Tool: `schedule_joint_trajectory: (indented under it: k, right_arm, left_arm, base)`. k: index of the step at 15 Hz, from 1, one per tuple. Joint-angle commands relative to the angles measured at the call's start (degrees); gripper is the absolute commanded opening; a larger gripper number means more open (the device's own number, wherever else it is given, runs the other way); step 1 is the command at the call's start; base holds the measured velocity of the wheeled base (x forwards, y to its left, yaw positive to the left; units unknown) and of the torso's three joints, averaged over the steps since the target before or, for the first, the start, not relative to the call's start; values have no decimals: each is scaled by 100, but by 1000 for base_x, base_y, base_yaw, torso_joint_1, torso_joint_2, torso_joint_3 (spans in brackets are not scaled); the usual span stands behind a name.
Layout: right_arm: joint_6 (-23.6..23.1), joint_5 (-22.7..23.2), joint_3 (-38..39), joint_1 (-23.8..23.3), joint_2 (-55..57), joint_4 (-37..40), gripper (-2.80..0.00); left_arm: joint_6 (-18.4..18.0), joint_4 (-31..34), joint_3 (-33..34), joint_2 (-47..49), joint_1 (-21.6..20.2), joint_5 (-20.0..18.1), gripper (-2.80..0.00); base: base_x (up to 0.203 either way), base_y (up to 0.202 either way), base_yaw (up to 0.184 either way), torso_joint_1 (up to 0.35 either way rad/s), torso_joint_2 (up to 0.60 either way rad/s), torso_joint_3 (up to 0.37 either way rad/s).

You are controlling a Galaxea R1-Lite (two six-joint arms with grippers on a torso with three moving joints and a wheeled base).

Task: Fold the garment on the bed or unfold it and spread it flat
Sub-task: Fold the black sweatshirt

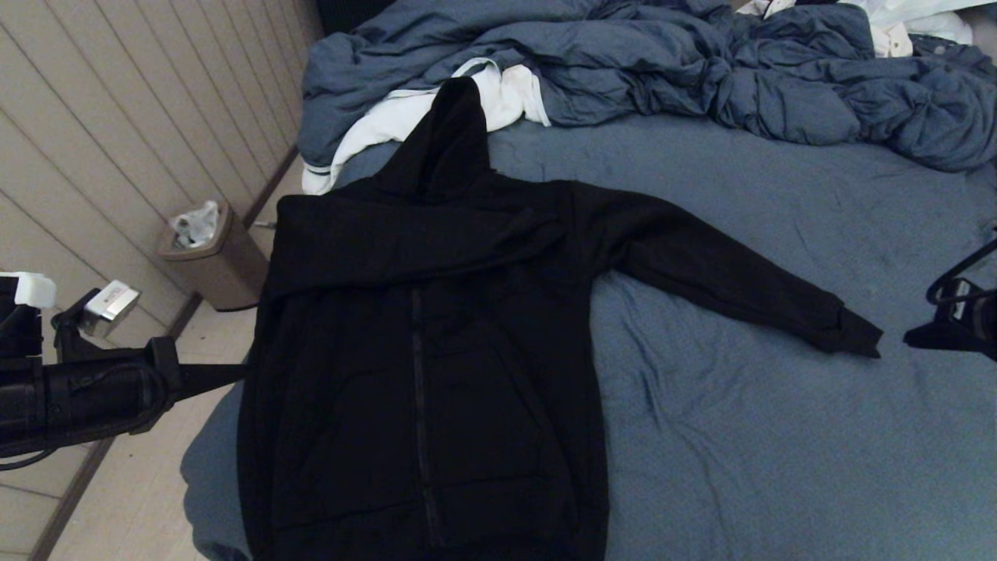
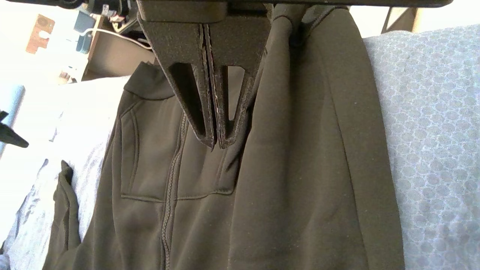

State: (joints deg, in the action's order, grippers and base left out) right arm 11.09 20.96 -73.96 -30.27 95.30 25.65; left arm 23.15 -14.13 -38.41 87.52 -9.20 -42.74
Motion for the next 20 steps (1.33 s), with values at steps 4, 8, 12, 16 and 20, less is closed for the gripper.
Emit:
schedule_joint_trajectory:
  k: [4, 8, 12, 16, 20]
  right_arm:
    - [-101, 14, -453, -474, 609, 55, -280]
    - [-354, 21, -924, -714, 1086, 365, 0]
    - [-437, 48, -1065, -717, 1200, 342, 0]
    - [-367, 134, -1256, -636, 1566, 353, 0]
    - [-162, 308, -1479, -532, 1970, 305, 0]
  left_arm:
    - [14, -20, 71, 6, 4, -24, -280]
    - [5, -29, 62, 29, -2, -24, -280]
    - [5, -29, 71, 20, -2, -24, -280]
    - [5, -27, 80, 37, -2, -33, -280]
    - [5, -27, 97, 55, 6, -33, -280]
  base:
    - [0, 0, 0, 0, 0, 0]
    - [0, 0, 0, 0, 0, 0]
    - [0, 0, 0, 0, 0, 0]
    - [0, 0, 0, 0, 0, 0]
    - [0, 0, 0, 0, 0, 0]
